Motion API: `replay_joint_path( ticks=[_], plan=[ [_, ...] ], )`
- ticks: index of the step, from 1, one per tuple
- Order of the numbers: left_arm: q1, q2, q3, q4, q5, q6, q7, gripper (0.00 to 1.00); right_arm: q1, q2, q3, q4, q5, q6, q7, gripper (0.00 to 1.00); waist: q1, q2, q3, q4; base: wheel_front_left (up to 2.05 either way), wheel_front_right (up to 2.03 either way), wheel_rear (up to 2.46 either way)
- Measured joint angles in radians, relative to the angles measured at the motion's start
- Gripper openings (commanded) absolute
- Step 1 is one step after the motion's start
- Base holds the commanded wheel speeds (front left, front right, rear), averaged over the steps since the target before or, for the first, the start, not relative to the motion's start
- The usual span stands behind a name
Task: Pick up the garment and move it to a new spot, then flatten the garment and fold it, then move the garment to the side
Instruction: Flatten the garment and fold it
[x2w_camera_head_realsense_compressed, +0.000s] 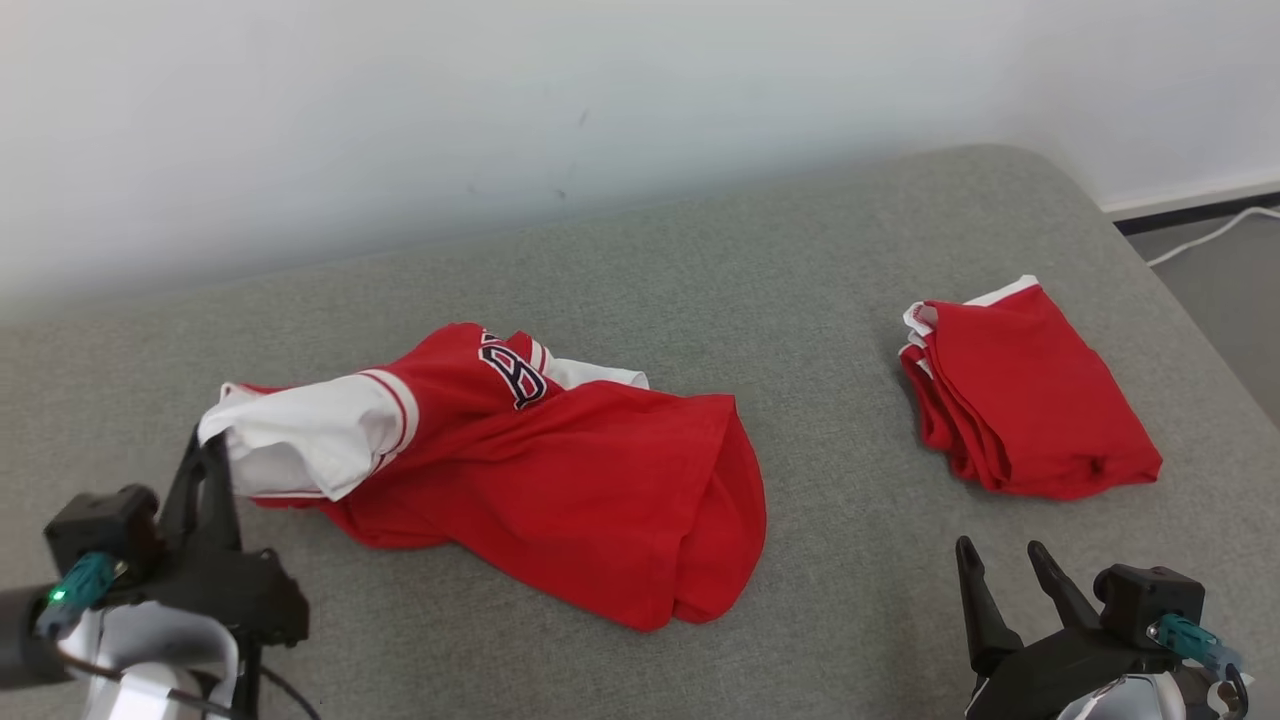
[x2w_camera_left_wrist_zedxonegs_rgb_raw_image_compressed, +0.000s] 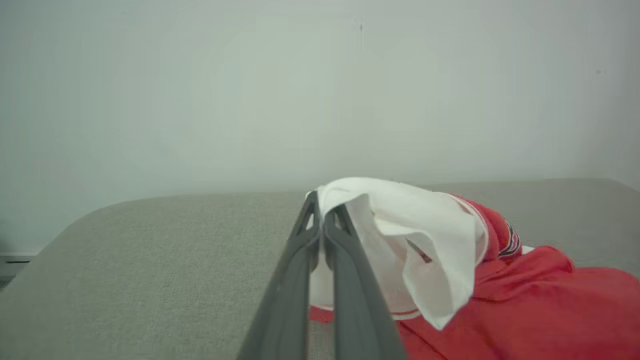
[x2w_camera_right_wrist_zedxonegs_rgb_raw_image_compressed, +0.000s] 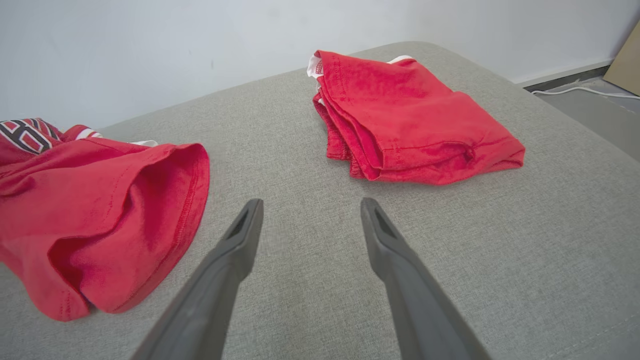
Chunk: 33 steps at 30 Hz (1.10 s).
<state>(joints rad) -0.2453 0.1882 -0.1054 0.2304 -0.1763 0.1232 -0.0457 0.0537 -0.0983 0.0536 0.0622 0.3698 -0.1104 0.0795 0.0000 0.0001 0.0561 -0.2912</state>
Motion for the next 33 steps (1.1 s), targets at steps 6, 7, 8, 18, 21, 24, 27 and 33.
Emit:
replay_joint_path(
  ticks=[6,7,8,18,21,24,27,33],
  plan=[
    [0.034,-0.010,0.077,-0.026,0.036,0.000,0.000,0.00,0.000,-0.001,0.002,-0.001,0.000,0.000,0.000,1.00,0.0000,0.0000,-0.014,0.017,0.00,0.00,0.00],
    [0.043,-0.017,0.092,-0.026,0.042,0.000,0.000,0.00,0.000,-0.001,0.002,-0.001,0.000,0.000,0.000,1.00,0.0000,0.0000,-0.016,0.020,0.00,0.00,0.00],
    [0.051,-0.024,0.105,-0.026,0.047,0.000,0.000,0.00,0.000,-0.002,0.002,-0.001,0.000,0.000,0.001,1.00,0.0000,0.0000,-0.018,0.022,0.00,0.00,0.00],
    [0.119,-0.044,0.182,0.024,0.103,0.000,0.072,0.00,0.000,-0.003,0.013,-0.001,0.000,0.000,0.010,1.00,0.0000,0.0000,-0.026,0.024,0.00,0.00,0.00],
    [0.120,-0.043,0.207,0.062,0.110,0.000,0.091,0.00,-0.001,-0.004,0.018,0.004,0.000,0.001,0.012,1.00,0.0000,0.0000,-0.032,0.022,0.00,0.00,0.00],
    [0.136,-0.052,0.239,0.071,0.144,0.000,0.109,0.00,0.000,-0.006,0.019,0.002,0.000,0.001,0.013,1.00,-0.0001,-0.0001,-0.038,0.019,0.00,0.00,0.00],
    [0.139,-0.051,0.267,0.085,0.164,0.000,0.128,0.00,0.000,-0.012,0.019,0.001,0.000,0.001,0.014,1.00,0.0000,0.0000,-0.039,0.017,0.00,0.00,0.00],
    [0.139,-0.055,0.265,0.107,0.186,0.000,0.156,1.00,0.000,-0.012,0.024,0.001,0.000,0.002,0.017,1.00,0.0000,0.0000,-0.039,0.016,0.00,0.00,0.00]
  ],
)
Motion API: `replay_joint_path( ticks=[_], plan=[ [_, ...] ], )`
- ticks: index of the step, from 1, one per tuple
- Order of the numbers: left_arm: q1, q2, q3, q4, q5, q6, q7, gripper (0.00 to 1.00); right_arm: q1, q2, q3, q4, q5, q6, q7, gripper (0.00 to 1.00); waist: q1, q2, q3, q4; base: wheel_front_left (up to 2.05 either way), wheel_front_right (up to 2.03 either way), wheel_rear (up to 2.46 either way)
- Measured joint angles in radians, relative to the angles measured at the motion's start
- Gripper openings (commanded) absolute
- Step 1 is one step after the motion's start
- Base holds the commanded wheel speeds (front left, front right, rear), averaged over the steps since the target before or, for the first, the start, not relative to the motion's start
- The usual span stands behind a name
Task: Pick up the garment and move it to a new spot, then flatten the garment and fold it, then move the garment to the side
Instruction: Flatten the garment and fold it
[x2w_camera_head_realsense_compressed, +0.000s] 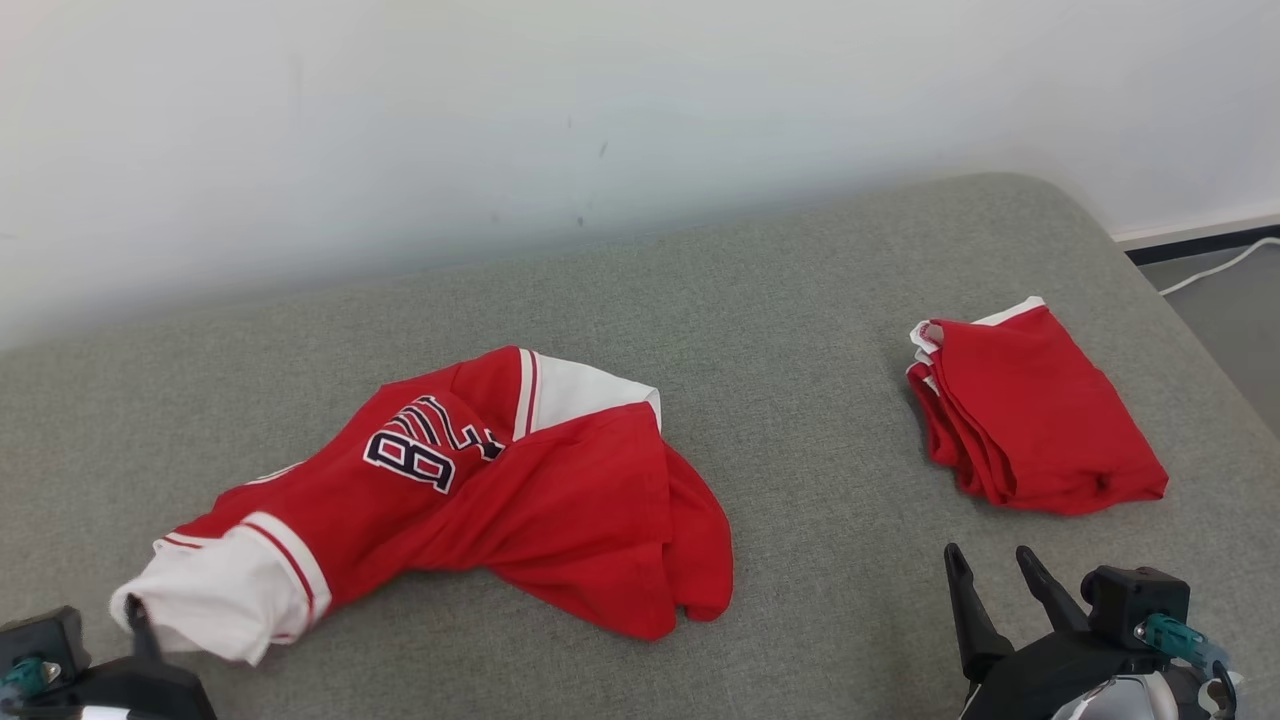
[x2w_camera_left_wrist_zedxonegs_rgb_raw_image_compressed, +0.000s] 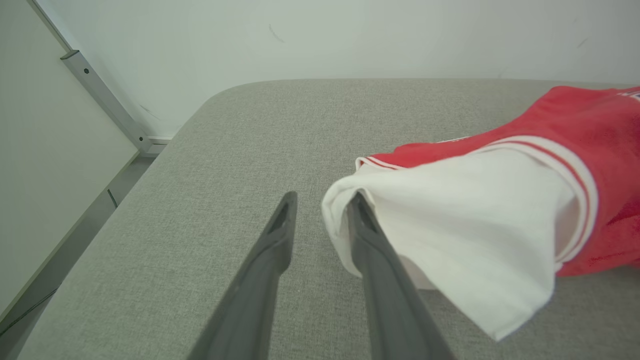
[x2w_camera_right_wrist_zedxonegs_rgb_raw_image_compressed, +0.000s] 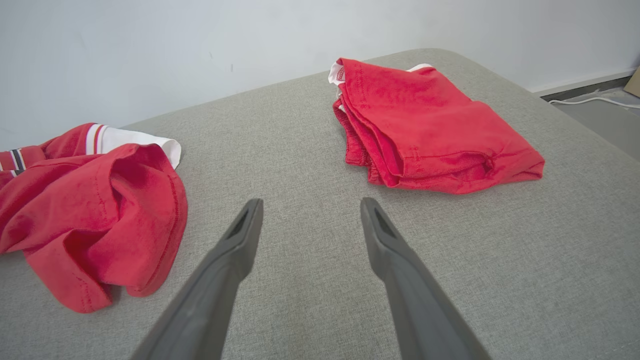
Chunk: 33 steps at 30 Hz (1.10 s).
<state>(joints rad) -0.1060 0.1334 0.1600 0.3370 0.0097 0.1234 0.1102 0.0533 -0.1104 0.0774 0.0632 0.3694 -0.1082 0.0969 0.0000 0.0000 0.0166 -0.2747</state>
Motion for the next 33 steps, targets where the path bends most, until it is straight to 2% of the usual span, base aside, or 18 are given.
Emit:
replay_joint_path(
  ticks=[8,16,19,21,25,31,33],
  plan=[
    [0.002,-0.016,0.003,-0.020,0.026,0.000,0.007,1.00,0.003,-0.008,-0.017,-0.003,0.000,0.000,0.000,1.00,-0.0001,0.0000,-0.002,0.014,0.00,0.00,0.00],
    [0.004,-0.043,-0.042,-0.124,0.024,-0.001,-0.058,1.00,0.003,-0.022,-0.035,-0.012,0.000,0.000,-0.002,1.00,0.0000,0.0000,-0.004,0.056,0.00,0.00,0.00],
    [0.004,-0.062,-0.064,-0.163,0.010,-0.013,-0.076,1.00,0.002,-0.023,-0.039,-0.012,0.000,0.000,-0.009,1.00,0.0000,0.0000,-0.006,0.079,0.00,0.00,0.00],
    [0.004,-0.067,-0.118,-0.200,0.005,-0.062,-0.099,1.00,-0.002,-0.023,-0.040,-0.012,0.000,0.000,-0.011,1.00,0.0000,0.0000,-0.011,0.106,0.00,0.00,0.00],
    [0.005,-0.071,-0.153,-0.228,-0.044,-0.116,-0.126,1.00,-0.013,-0.022,-0.040,-0.012,0.000,0.003,-0.028,1.00,0.0000,0.0000,-0.019,0.146,0.00,0.00,0.00],
    [0.037,-0.073,-0.238,-0.255,-0.054,-0.179,-0.140,1.00,-0.026,-0.023,-0.039,-0.026,0.000,0.014,-0.048,1.00,0.0000,0.0000,-0.038,0.211,0.00,0.00,0.00],
    [0.049,-0.077,-0.254,-0.254,-0.058,-0.186,-0.144,1.00,-0.024,-0.024,-0.037,-0.028,0.000,0.022,-0.051,1.00,0.0000,0.0000,-0.044,0.233,0.00,0.00,0.00]
  ],
)
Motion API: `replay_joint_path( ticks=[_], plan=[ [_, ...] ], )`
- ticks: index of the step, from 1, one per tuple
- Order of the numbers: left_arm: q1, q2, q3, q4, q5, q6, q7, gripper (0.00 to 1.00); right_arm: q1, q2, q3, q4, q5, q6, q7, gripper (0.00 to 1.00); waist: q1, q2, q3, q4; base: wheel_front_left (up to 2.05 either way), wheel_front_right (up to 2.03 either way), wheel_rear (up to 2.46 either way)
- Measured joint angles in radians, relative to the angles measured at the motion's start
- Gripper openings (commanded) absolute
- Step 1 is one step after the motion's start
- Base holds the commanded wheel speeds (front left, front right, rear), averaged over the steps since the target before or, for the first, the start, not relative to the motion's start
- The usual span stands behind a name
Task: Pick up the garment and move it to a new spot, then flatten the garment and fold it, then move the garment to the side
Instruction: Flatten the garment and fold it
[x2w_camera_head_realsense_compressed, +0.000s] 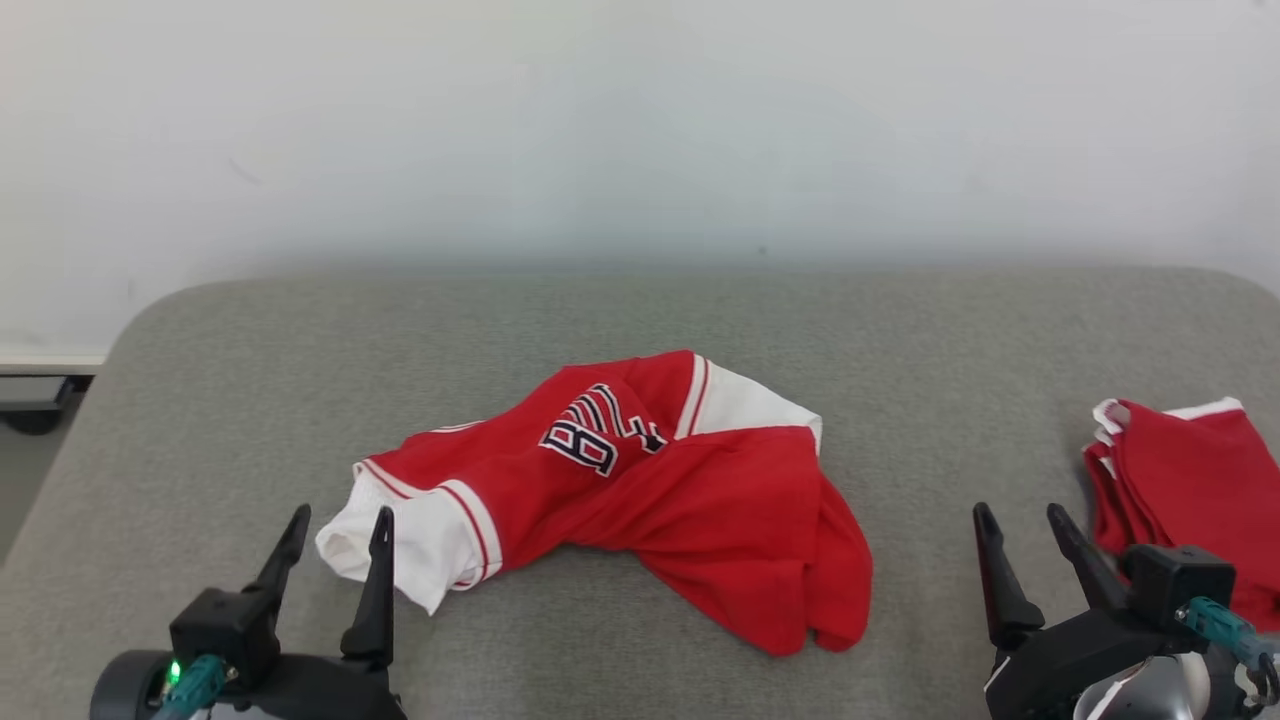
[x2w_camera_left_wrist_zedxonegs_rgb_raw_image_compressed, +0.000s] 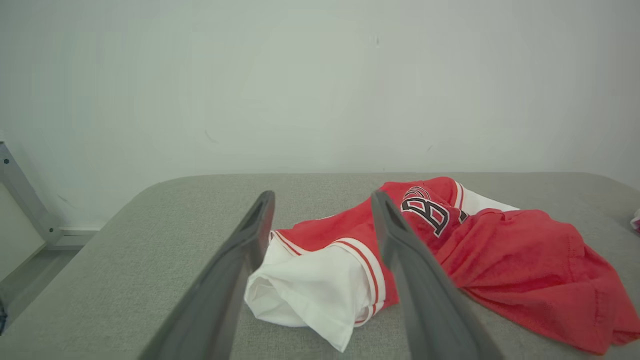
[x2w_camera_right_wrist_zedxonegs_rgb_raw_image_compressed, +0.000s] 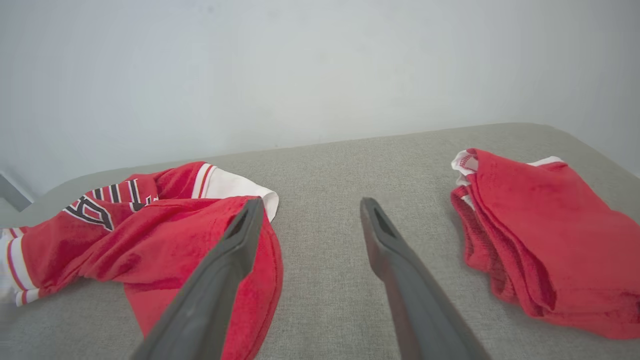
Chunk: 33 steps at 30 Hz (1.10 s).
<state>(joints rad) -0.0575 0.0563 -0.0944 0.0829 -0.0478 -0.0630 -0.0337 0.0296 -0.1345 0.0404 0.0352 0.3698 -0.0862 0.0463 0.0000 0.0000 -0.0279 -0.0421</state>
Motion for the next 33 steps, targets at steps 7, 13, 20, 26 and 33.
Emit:
replay_joint_path(
  ticks=[7,13,20,26,33],
  plan=[
    [0.047,0.001,-0.020,0.007,-0.028,0.000,-0.001,1.00,0.003,-0.003,0.029,-0.010,0.000,0.020,-0.003,1.00,0.0000,0.0000,-0.022,0.070,0.00,0.00,0.00],
    [0.084,0.001,-0.012,0.009,-0.031,0.001,0.003,1.00,0.002,-0.003,0.042,-0.009,-0.002,0.024,-0.002,1.00,0.0000,0.0000,-0.035,0.104,0.00,0.00,0.00],
    [0.096,0.005,0.014,0.002,-0.032,0.012,0.004,1.00,0.005,-0.003,0.026,-0.005,-0.002,0.015,-0.002,1.00,0.0000,0.0000,-0.034,0.099,0.00,0.00,0.00],
    [0.106,0.007,0.012,-0.003,-0.032,0.013,0.008,1.00,0.009,0.001,0.015,-0.003,-0.002,0.005,-0.002,1.00,0.0001,0.0000,-0.030,0.076,0.00,0.00,0.00],
    [0.113,0.007,0.004,-0.008,-0.032,0.011,0.011,1.00,0.024,0.004,0.014,0.000,-0.002,-0.002,-0.003,1.00,0.0001,0.0000,-0.025,0.044,0.00,0.00,0.00]
  ],
)
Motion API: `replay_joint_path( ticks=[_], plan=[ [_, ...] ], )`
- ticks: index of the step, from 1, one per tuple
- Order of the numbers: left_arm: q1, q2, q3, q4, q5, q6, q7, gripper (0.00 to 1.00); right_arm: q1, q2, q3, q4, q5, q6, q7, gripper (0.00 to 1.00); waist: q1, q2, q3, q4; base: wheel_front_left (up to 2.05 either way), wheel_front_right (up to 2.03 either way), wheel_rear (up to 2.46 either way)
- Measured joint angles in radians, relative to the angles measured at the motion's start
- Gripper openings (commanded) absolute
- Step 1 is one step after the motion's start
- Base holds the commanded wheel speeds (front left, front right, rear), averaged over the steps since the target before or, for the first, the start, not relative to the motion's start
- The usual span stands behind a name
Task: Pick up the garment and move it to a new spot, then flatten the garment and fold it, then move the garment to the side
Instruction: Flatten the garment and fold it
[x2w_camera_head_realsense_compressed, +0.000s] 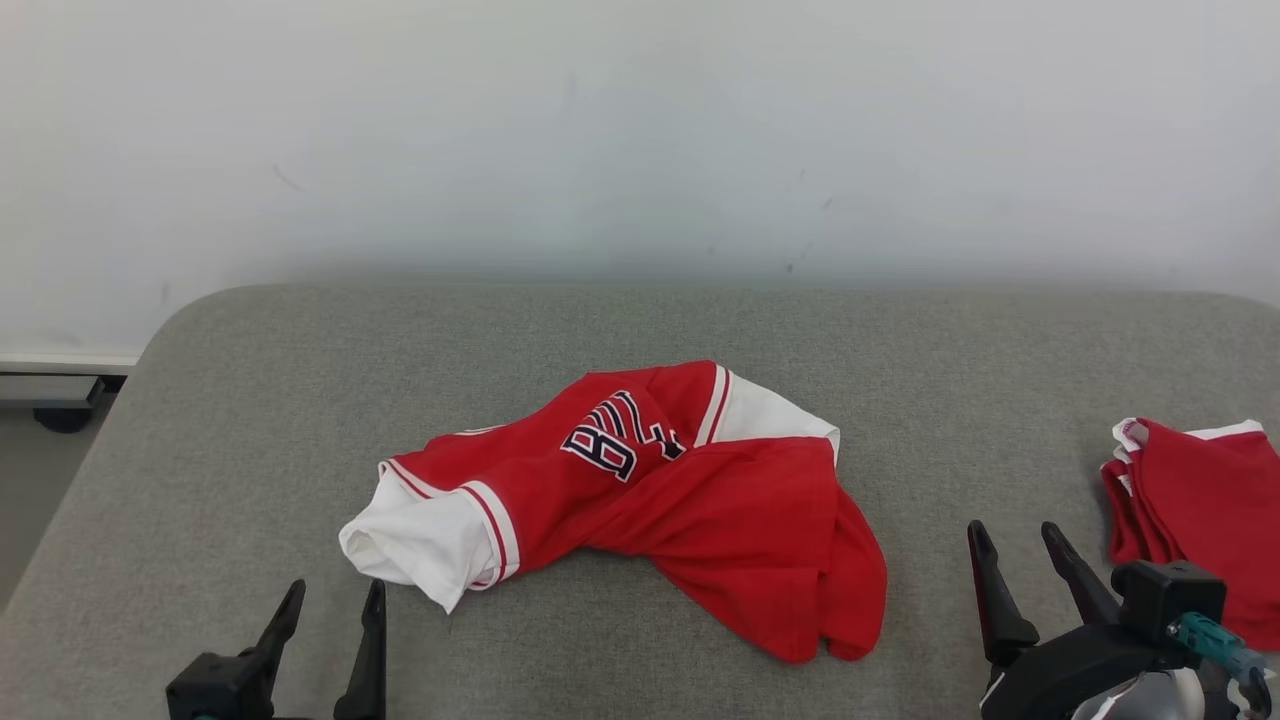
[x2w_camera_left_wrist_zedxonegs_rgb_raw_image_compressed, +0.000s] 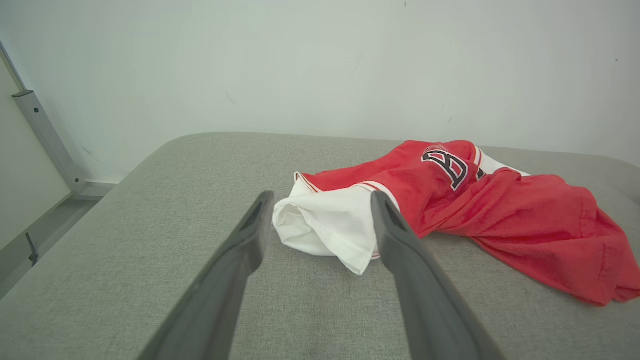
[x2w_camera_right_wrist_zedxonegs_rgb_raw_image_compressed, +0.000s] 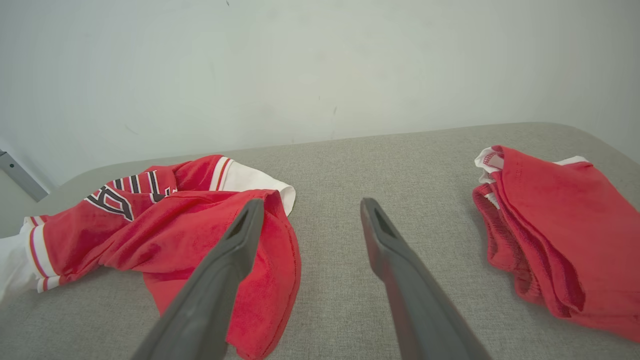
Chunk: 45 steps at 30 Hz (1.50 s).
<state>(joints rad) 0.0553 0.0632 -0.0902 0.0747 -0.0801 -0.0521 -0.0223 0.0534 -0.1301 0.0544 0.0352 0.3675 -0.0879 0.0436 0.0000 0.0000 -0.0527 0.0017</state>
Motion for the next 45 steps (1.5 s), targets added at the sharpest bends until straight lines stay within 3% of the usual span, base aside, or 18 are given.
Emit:
replay_joint_path(
  ticks=[23,31,39,45],
  plan=[
    [-0.004,0.001,-0.019,0.010,-0.007,-0.002,0.048,1.00,-0.005,-0.007,0.017,0.002,-0.001,0.007,0.036,1.00,0.0000,0.0000,0.021,-0.011,0.00,0.00,0.00],
    [-0.117,0.021,0.000,0.085,-0.047,-0.020,0.181,1.00,-0.181,-0.046,0.050,0.035,0.009,0.043,0.215,1.00,0.0000,0.0000,0.080,-0.011,0.00,0.00,0.00],
    [-0.290,0.009,0.047,0.158,-0.136,-0.020,0.386,1.00,-0.430,-0.040,0.027,0.089,0.104,0.027,0.446,1.00,0.0001,0.0001,0.181,-0.010,0.00,0.00,0.00],
    [-0.421,0.003,0.070,0.185,-0.160,-0.006,0.498,1.00,-0.557,-0.053,0.033,0.166,0.109,0.008,0.601,1.00,0.0002,0.0001,0.261,-0.004,0.00,0.00,0.00]
  ],
)
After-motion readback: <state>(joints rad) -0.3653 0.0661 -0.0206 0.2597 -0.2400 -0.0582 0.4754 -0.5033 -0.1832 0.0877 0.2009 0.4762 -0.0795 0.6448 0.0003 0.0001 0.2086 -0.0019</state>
